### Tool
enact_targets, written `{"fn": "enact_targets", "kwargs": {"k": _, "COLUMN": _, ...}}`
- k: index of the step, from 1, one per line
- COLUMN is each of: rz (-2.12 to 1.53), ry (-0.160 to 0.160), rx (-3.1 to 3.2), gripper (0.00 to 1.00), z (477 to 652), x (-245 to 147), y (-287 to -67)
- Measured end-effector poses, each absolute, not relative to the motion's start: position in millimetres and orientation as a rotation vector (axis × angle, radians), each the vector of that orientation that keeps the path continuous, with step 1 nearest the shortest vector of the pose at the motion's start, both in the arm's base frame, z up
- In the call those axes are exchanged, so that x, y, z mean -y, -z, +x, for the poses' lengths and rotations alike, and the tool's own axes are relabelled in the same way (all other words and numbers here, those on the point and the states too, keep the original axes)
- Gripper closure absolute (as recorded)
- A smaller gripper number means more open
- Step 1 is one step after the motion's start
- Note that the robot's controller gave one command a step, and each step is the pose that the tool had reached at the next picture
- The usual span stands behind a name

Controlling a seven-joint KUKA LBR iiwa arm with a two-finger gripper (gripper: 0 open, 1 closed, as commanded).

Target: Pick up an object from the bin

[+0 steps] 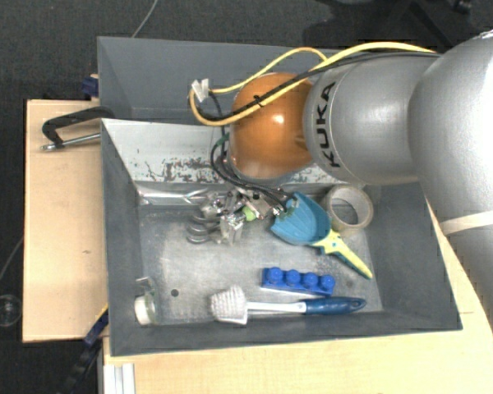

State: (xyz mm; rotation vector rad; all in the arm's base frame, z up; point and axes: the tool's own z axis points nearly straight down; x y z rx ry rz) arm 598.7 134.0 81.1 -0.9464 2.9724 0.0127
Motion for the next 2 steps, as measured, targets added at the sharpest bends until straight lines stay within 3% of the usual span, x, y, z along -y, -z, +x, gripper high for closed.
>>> {"fn": "enact_targets", "kwargs": {"k": 2, "rz": -0.943, "ry": -0.013, "rx": -2.965, "gripper": 1.00, "z": 600.6, "x": -135.2, "y": -107.1}}
